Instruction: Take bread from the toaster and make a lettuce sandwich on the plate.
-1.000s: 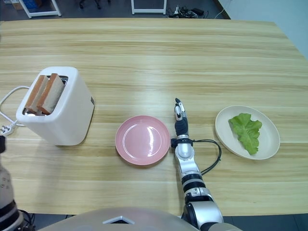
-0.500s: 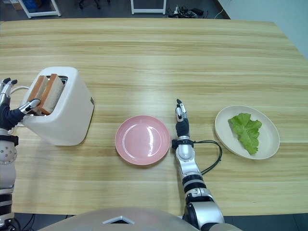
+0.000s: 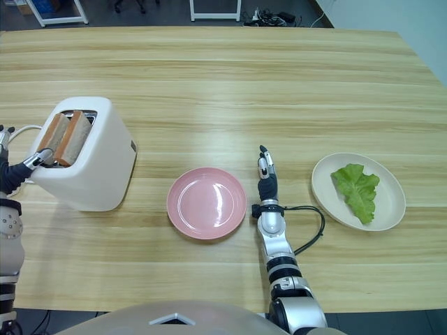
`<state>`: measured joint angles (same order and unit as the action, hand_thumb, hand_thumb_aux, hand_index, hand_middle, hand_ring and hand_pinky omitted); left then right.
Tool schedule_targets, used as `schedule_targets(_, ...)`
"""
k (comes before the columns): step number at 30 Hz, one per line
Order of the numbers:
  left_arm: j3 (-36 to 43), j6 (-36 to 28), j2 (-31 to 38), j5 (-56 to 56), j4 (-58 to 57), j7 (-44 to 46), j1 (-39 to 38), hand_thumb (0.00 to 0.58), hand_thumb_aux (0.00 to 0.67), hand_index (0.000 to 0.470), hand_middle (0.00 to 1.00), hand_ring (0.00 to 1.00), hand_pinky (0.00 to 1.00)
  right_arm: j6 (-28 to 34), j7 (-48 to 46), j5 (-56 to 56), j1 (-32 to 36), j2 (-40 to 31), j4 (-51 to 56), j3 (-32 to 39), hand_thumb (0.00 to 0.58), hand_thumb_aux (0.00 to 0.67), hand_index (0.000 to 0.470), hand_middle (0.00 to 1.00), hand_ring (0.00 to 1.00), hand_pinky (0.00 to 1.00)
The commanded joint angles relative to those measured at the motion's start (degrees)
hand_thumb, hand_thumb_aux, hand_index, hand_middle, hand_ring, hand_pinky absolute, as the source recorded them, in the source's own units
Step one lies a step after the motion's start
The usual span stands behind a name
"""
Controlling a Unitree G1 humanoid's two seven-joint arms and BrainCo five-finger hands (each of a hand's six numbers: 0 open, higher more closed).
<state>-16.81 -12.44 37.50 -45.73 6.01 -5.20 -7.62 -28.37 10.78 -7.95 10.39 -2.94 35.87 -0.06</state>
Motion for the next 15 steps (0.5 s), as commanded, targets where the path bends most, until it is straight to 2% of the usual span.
schedule_targets(1, -0.2, -1.8, 0.7, -1.6, 1.0, -0.3, -1.9, 0.000, 0.000, 0.000, 0.00, 0.00, 0.00, 0.9, -0.2, 0.0, -0.6, -0.2, -0.7, -0.2, 0.000, 0.000, 0.000, 0.00, 0.00, 0.00)
schedule_targets(13, 4.0, 2.1, 2.3, -2.5, 3.3, 0.9, -4.0, 0.000, 0.000, 0.000, 0.00, 0.00, 0.00, 1.2, -0.1, 0.1, -0.4, -0.2, -0.3, -0.3, 0.000, 0.000, 0.000, 0.00, 0.00, 0.00)
schedule_targets(14, 4.1, 2.2, 2.3, -2.4, 3.2, 0.9, -3.9, 0.036, 0.021, 0.015, 0.00, 0.00, 0.00, 1.2, -0.1, 0.1, -0.4, -0.2, -0.3, -0.3, 0.000, 0.000, 0.000, 0.00, 0.00, 0.00)
schedule_targets(15, 4.1, 2.3, 2.4, -2.2, 3.1, 1.0, -3.9, 0.136, 0.084, 0.059, 0.00, 0.00, 0.00, 1.2, -0.1, 0.1, -0.4, -0.2, -0.2, -0.3, 0.000, 0.000, 0.000, 0.00, 0.00, 0.00)
